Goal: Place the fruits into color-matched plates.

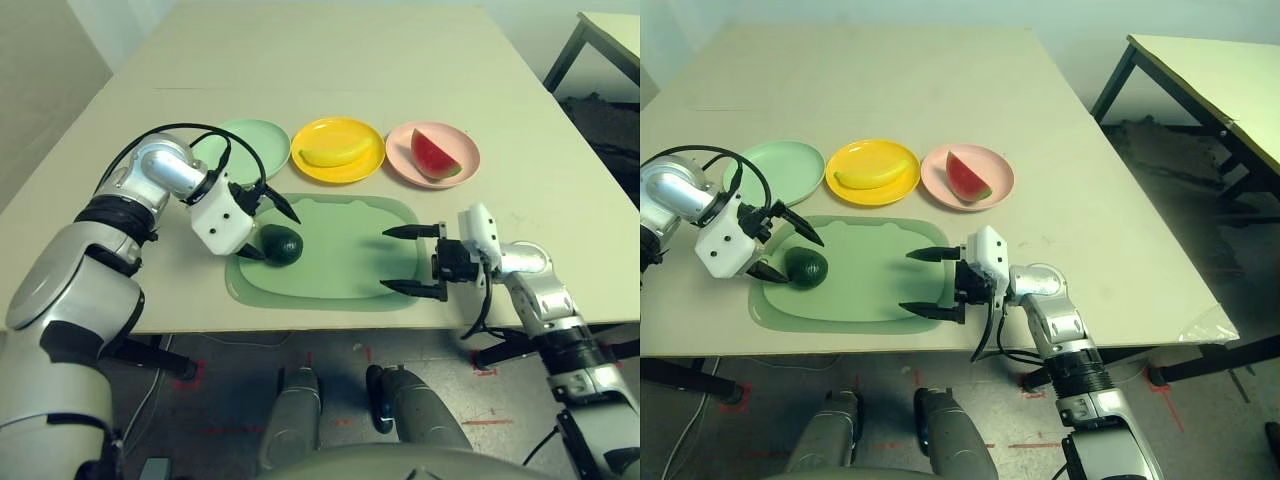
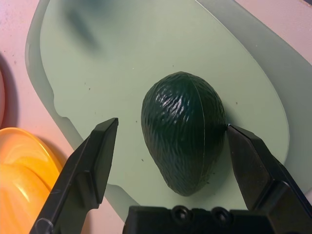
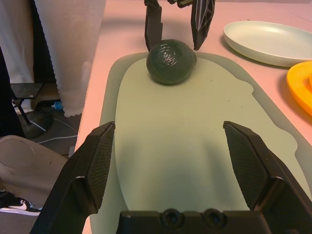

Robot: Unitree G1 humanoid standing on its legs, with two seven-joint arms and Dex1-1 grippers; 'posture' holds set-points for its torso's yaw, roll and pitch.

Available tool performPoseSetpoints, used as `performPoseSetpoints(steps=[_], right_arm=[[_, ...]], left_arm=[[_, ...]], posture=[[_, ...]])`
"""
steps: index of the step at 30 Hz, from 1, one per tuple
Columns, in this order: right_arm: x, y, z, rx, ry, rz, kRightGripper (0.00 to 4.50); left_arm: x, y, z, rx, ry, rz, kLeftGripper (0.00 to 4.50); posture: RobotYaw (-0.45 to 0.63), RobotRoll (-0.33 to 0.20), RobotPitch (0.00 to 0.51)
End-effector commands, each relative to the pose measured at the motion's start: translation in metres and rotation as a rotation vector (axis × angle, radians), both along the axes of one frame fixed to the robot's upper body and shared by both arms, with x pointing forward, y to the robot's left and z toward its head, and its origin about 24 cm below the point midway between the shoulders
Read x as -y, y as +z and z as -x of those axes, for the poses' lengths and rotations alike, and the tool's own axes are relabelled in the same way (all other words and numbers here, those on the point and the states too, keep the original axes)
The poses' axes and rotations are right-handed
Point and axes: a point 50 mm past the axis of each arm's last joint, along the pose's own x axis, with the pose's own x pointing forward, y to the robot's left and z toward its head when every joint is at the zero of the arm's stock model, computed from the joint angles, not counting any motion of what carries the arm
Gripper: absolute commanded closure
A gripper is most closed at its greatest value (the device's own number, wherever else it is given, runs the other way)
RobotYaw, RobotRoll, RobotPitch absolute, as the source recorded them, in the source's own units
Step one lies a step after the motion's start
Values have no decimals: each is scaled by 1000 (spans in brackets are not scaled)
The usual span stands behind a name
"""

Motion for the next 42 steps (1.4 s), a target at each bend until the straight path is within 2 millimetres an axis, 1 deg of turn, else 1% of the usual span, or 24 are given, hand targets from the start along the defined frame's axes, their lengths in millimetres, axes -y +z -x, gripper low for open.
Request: performPoseSetpoints(steps=[1,9,18,26,28,30,34,36,39,41,42], right_arm=[[4,0,-1,4,-13,6,31],[2,-2,2,-5,-6,5,31],[4,-1,0,-2,-11,13,31],[3,0,0,1,-13,11,31],[3,0,-1,2,-13,10,0],[3,1,-1,3,-13,10,0],[3,1,0,3,-12,9,0],[3,0,0,1,-12,8,0],[3,0,1,0,-14,8,0],[3,0,1,-1,-14,7,0],[3,0,1,-1,-14,7,0]], left_arm=[[0,-10,3,-30,-15,-29,0],[6,-12,5,-110,19,61,0],[4,-11,5,-113,26,43,0],[-1,-15,7,-118,32,10,0],[-2,-16,7,-130,39,4,260],[-2,-17,8,-141,44,4,694],[-3,-17,9,-153,45,-3,2066],[-4,-18,10,-156,44,-9,2636],[-4,-18,11,-159,42,-10,3660],[-5,-18,11,-162,40,-11,4278],[-5,-19,11,-162,39,-12,4452]], posture=[[-84,0,134],[-81,0,134],[-81,0,133],[-81,0,131],[-81,0,132],[-81,0,132],[-82,0,134],[-83,0,134],[-82,0,134],[-82,0,133],[-81,0,132]])
